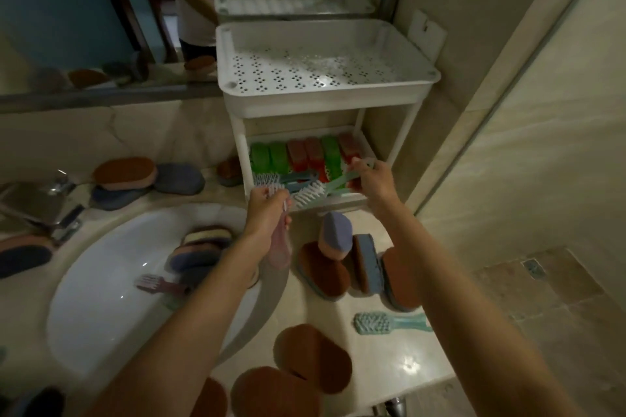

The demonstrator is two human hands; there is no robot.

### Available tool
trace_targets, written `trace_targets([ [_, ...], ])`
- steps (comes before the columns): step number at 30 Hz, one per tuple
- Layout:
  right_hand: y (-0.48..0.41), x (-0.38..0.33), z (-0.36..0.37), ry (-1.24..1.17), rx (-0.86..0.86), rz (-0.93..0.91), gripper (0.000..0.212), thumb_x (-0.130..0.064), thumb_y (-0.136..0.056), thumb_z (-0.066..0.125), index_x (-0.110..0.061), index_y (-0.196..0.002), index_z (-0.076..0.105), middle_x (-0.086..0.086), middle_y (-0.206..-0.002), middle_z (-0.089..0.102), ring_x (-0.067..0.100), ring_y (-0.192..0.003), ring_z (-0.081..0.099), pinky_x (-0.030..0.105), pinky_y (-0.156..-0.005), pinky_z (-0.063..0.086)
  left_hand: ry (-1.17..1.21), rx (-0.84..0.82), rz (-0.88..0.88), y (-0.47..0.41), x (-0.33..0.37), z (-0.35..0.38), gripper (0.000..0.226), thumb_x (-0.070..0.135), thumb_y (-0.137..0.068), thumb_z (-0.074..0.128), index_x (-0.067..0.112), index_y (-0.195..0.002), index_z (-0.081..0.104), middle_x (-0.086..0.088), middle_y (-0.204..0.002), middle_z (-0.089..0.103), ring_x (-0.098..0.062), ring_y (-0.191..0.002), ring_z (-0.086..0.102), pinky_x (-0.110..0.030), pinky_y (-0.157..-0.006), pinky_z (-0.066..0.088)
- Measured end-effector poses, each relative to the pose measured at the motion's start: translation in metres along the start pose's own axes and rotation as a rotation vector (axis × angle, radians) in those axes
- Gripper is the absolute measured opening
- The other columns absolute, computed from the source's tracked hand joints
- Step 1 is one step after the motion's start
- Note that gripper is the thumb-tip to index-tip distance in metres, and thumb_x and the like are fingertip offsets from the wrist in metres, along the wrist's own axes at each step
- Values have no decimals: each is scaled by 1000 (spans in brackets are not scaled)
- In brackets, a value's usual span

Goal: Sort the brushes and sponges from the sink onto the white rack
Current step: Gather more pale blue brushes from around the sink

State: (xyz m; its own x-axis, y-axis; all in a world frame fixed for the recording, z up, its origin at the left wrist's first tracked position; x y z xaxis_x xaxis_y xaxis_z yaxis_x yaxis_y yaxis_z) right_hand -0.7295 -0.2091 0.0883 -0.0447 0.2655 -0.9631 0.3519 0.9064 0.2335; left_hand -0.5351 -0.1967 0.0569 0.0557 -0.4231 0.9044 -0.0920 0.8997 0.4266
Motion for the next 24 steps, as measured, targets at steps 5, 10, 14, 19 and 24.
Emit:
trace_targets([
  [5, -52, 16, 11, -12, 50, 96, 21, -17, -96, 48, -1, -105, 58, 11, -84, 58, 11, -59, 54, 10, -38, 44, 6, 72, -26, -28, 7, 6, 27, 12, -95, 46, -1, -119, 46, -7, -65, 50, -14, -43, 46, -14, -30, 38],
  [10, -88, 28, 26, -21, 29, 166, 29, -12, -95, 50, 3, -120, 53, 15, -99, 55, 17, -65, 54, 19, -47, 49, -33, 44, -77, -45, 0, 16, 29, 12, -96, 42, -2, -122, 43, -9, -68, 50, -16, -44, 47, -18, -33, 41],
  [14, -97, 34, 40, 117, -65, 154, 11, -3, -91, 53, 1, -99, 61, 17, -97, 53, 22, -69, 52, 21, -52, 46, -56, 80, -111, -53, -8, 14, 38, 14, -97, 41, -2, -132, 35, -10, -74, 51, -14, -39, 49, -19, -32, 45],
  [19, -107, 41, 49, 721, -202, -67, 22, -17, -87, 62, 1, -96, 69, 22, -103, 69, 26, -83, 60, 26, -67, 37, 32, 107, -152, -56, -8, 19, 33, 15, -98, 43, -4, -125, 38, -14, -78, 51, -6, -27, 51, -19, -31, 46],
  [24, -104, 44, 57, 892, -236, -168, 22, -20, -87, 62, -3, -99, 70, 19, -107, 69, 33, -102, 63, 34, -81, 47, 86, 147, -118, -57, 3, 25, 13, 5, -96, 44, 5, -84, 43, -8, -63, 40, -17, -52, 43, -13, -32, 38],
])
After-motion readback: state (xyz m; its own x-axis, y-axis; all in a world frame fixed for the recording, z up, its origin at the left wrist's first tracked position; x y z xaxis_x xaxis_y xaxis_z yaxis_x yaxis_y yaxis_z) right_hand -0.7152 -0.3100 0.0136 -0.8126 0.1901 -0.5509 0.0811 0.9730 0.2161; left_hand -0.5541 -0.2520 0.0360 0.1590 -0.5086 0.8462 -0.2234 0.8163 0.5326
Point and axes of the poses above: each hand's wrist, its own y-axis away from the middle knuckle, its own z-axis out of the palm, x = y × z, the point moved 5 cm from there along -y, towards the middle knuckle
